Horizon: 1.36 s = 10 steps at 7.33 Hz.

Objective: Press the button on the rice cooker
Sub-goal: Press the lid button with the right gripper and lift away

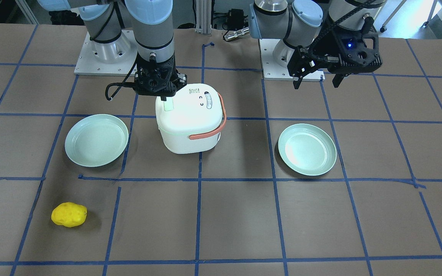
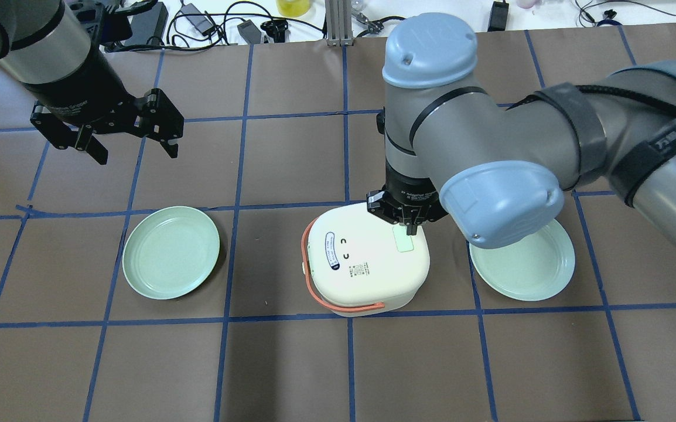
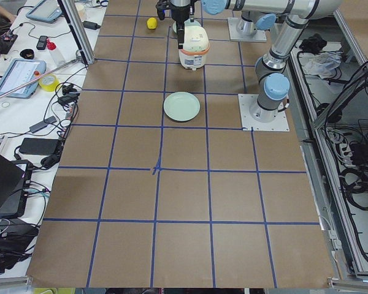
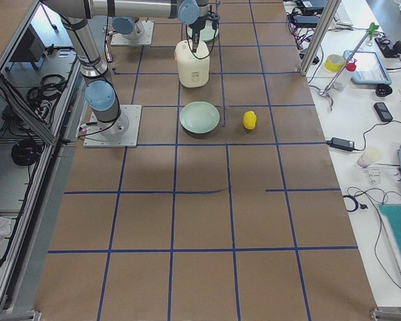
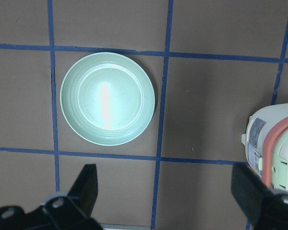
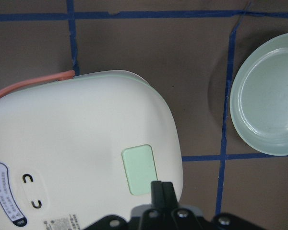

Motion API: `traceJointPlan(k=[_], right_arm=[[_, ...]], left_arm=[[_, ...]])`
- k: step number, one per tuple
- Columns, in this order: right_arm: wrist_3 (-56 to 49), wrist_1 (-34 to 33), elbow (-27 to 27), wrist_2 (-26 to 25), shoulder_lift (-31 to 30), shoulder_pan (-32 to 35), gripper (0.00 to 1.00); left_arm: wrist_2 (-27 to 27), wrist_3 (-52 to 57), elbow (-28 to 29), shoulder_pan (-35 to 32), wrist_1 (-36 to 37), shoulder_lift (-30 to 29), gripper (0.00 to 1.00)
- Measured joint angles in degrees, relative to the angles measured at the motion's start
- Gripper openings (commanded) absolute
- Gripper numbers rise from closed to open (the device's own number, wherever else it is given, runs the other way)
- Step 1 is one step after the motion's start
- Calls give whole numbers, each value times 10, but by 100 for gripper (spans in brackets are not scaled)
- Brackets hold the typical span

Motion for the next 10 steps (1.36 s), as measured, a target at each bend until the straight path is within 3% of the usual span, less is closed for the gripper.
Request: traceJointPlan(k=[2, 5, 7, 10], right_arm=[[-20, -51, 26, -2, 0, 5, 4], [-52, -62, 39, -4, 2, 6, 5], [-55, -64, 41, -2, 2, 6, 100], [-53, -59, -2, -9, 1, 0, 100]], left_arm=[[0, 0, 0, 0, 0, 0, 100], [0, 0, 0, 0, 0, 0, 100], [0, 0, 0, 0, 0, 0, 100], [0, 0, 0, 0, 0, 0, 100]])
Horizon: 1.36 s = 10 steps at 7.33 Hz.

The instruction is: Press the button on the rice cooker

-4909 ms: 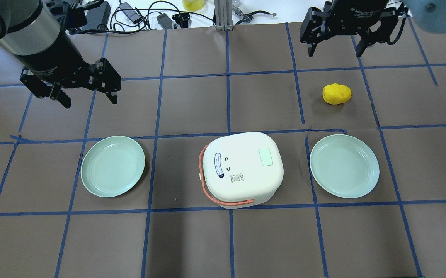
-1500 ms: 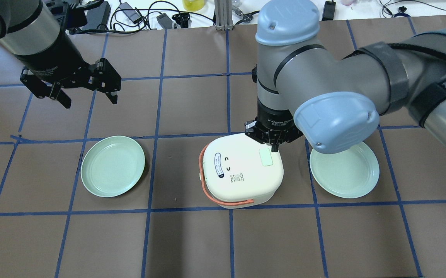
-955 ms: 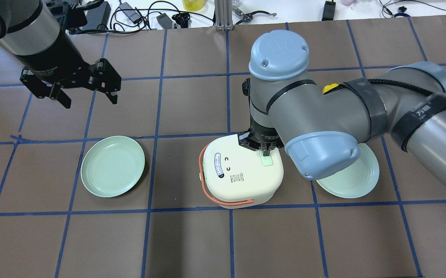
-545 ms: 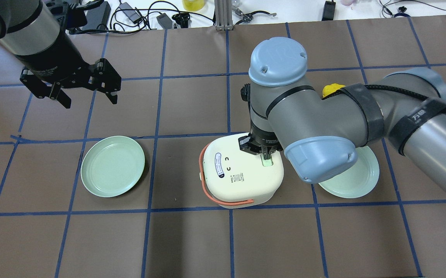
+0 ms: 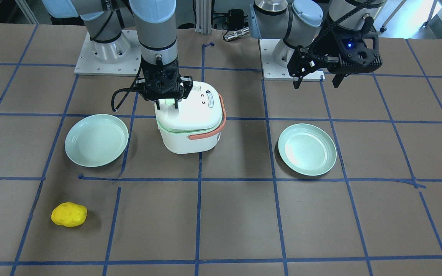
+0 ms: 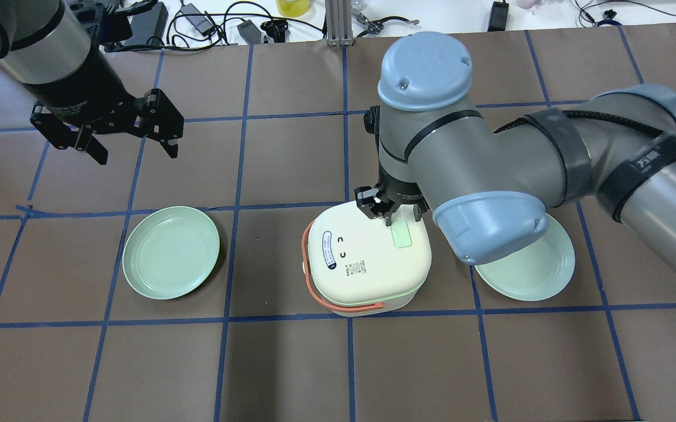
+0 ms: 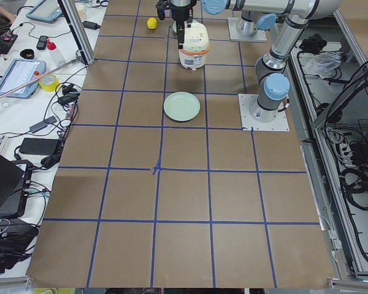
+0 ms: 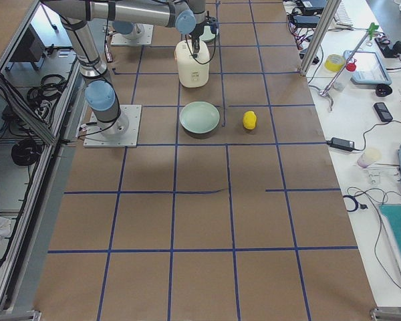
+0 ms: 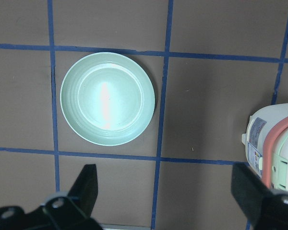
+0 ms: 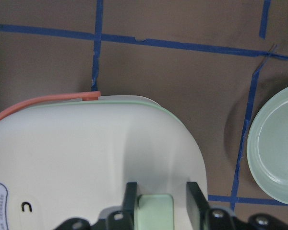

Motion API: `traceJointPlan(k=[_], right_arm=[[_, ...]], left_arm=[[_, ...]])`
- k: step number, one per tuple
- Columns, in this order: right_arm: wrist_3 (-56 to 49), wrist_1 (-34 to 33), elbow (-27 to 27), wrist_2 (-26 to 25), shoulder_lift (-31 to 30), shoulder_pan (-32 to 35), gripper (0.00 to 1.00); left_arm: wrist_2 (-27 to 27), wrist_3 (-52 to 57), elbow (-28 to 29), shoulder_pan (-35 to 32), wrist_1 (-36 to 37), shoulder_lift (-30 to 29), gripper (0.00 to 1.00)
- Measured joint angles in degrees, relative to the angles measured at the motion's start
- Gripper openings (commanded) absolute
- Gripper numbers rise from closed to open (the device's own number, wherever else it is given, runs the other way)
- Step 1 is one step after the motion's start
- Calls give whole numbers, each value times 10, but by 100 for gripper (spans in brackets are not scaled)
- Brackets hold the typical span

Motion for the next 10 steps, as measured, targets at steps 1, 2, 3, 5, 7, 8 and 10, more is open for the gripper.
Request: traceJointPlan(k=[1, 2, 3, 5, 7, 8, 10], right_arm=[[-1, 16, -28, -1, 0, -11, 100], [-12, 43, -60, 0, 0, -32, 100], [-38, 77, -92, 2, 0, -63, 100], [-79, 126, -150, 3, 0, -123, 100], [-87, 136, -179, -5, 0, -163, 100], [-88, 137, -185, -5, 1, -173, 100], [-88, 138, -188, -4, 1, -178, 100]], left_arm=[[0, 0, 0, 0, 0, 0, 100], [0, 0, 0, 0, 0, 0, 100], [0, 0, 0, 0, 0, 0, 100], [0, 0, 0, 0, 0, 0, 100], [0, 0, 0, 0, 0, 0, 100], [0, 0, 0, 0, 0, 0, 100], [0, 0, 0, 0, 0, 0, 100]])
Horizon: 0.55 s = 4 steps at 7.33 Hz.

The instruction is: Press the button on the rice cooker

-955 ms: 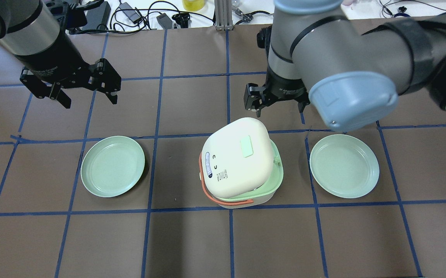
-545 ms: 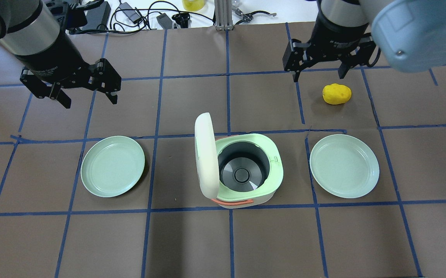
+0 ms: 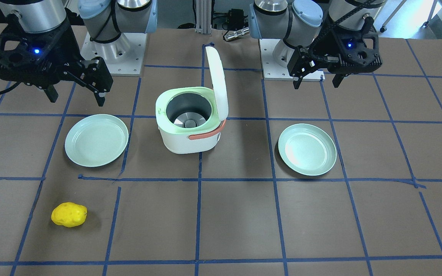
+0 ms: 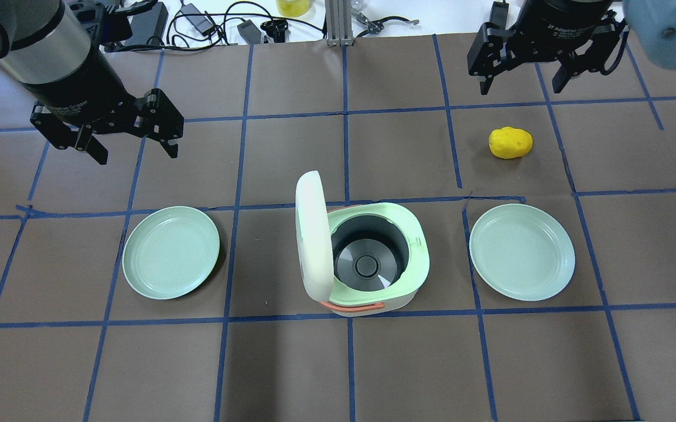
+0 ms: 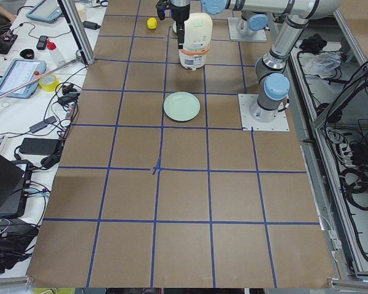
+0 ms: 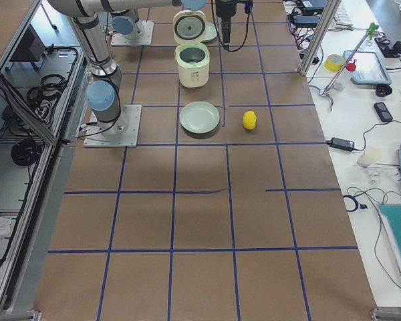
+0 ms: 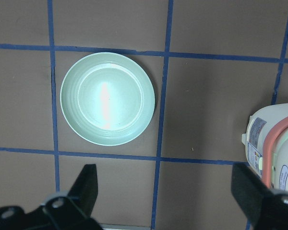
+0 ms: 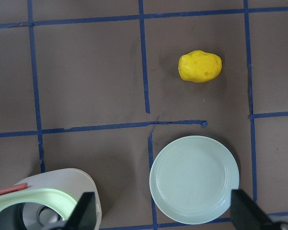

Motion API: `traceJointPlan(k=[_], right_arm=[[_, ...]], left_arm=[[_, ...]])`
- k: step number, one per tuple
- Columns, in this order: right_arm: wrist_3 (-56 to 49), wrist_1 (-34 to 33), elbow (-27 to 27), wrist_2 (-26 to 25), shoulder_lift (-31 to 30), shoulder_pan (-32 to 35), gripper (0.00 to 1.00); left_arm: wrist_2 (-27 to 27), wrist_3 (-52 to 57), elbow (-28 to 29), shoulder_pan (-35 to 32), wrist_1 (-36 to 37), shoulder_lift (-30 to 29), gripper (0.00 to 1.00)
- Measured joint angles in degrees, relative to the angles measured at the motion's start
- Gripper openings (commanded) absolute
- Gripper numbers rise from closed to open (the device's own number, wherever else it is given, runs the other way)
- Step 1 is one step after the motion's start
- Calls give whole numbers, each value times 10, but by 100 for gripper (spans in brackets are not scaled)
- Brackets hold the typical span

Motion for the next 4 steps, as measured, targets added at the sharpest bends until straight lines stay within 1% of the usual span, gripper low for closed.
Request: traceJointPlan(k=[4], right_arm=[[0, 6, 1, 0, 0, 1, 100]], left_arm=[[0, 0, 0, 0, 0, 0, 100]])
